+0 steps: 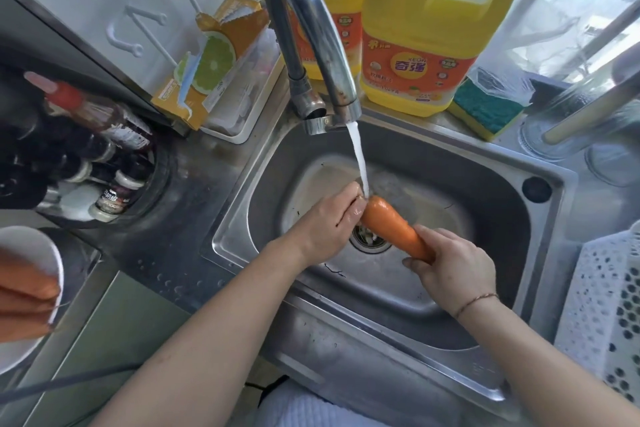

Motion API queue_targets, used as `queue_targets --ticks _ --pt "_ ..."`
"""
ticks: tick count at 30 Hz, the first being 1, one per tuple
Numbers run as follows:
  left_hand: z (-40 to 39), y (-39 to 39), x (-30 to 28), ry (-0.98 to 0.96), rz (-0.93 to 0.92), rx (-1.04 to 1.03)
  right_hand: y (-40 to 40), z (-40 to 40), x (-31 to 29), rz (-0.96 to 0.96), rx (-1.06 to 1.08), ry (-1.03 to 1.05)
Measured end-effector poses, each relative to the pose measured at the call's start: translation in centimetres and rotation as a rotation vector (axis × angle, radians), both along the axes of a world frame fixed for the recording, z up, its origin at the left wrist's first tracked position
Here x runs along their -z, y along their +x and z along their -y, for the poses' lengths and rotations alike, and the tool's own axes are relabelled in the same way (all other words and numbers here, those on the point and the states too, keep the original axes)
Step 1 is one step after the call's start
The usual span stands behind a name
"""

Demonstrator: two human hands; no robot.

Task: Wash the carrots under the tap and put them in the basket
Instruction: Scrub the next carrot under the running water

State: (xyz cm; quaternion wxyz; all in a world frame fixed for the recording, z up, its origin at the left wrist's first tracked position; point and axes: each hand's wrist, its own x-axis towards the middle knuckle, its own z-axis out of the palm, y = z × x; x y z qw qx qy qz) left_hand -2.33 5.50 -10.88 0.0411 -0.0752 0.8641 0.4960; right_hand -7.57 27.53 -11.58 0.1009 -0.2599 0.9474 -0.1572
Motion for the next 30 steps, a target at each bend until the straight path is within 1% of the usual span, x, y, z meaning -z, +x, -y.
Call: queue_targets --ticks 2,5,7,10,12,14,15,18,21,23,25,27,30 --pt "0.3 0.1 0.2 -0.032 -0.032 -0.014 0.0 0.0 0.3 -0.035 -0.018 -0.032" --pt "-0.3 -0.2 0.5 -0.058 -0.117 -0.188 0.5 0.4 0.5 -0.171 -0.019 -0.044" --pt "-0.9 -0.7 0.5 -0.012 -0.101 -0.294 0.7 0.7 0.4 -0.225 -0.012 -0.033" --pt "-1.3 -1.6 0.6 0.137 0.08 -0.428 0.7 0.7 0.3 -0.238 -0.022 -0.018" --pt "-1.6 -1.7 0.6 0.371 0.181 -0.487 0.6 0.3 0.3 -0.193 -0.017 -0.018" --pt "-1.8 -1.6 0.4 0.611 0.232 -0.539 0.4 0.3 0.1 -0.092 0.007 -0.025" --pt "-1.7 -1.5 0.2 0.7 0.25 -0.56 0.3 0.3 -0.1 -0.026 0.023 -0.03" --pt "-1.4 -1.3 -0.2 0.904 0.264 -0.591 -0.1 0.7 -0.7 0.108 0.047 -0.053" --pt "-0.9 -1.2 -0.4 0.968 0.275 -0.572 -0.4 1.0 -1.3 0.176 0.045 -0.041" --pt "-0.9 -1.1 -0.6 0.957 0.275 -0.542 -0.4 1.1 -1.6 0.195 0.017 -0.015" --pt "-1.0 -1.0 -0.7 0.943 0.254 -0.517 -0.5 1.1 -1.4 0.289 0.016 -0.05" --pt "-1.0 -0.7 -1.0 0.986 0.227 -0.487 -0.8 0.9 -1.0 0.472 0.014 -0.124" --pt "-0.8 -0.5 -1.2 1.132 0.2 -0.404 -1.1 0.9 -0.7 0.856 -0.007 -0.305"
